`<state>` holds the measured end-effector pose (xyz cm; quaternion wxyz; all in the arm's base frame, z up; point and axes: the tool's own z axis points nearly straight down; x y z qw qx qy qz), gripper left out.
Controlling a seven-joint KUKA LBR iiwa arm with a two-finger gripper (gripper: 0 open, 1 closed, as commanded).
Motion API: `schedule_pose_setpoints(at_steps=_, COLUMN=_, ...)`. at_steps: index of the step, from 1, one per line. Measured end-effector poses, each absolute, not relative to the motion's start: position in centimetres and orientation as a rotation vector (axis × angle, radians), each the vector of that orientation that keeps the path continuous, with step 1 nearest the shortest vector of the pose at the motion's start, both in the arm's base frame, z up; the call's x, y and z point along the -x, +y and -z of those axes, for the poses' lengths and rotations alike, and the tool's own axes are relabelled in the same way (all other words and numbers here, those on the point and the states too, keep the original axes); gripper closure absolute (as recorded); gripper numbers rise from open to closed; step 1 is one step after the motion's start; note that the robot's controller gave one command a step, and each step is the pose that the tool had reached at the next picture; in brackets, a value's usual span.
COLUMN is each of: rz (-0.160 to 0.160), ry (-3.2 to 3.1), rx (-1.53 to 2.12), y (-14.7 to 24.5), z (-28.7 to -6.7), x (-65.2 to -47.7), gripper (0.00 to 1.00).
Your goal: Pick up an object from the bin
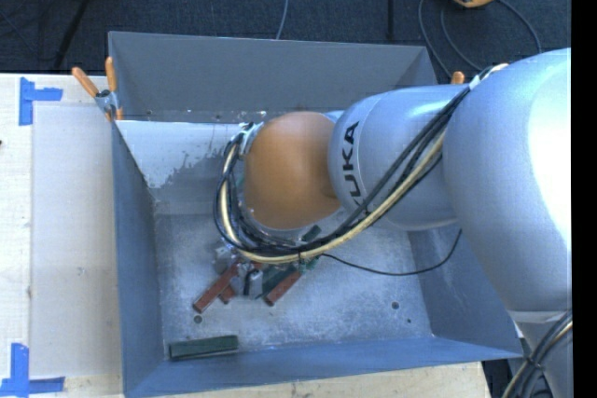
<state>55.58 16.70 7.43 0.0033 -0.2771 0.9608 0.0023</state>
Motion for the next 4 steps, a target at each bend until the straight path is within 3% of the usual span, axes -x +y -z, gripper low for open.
schedule_pose_setpoints(at_steps=4, rz=-0.002, ry=3.026, rx=0.866, y=16.6, z=-11.3, x=-55.3, gripper=1.00)
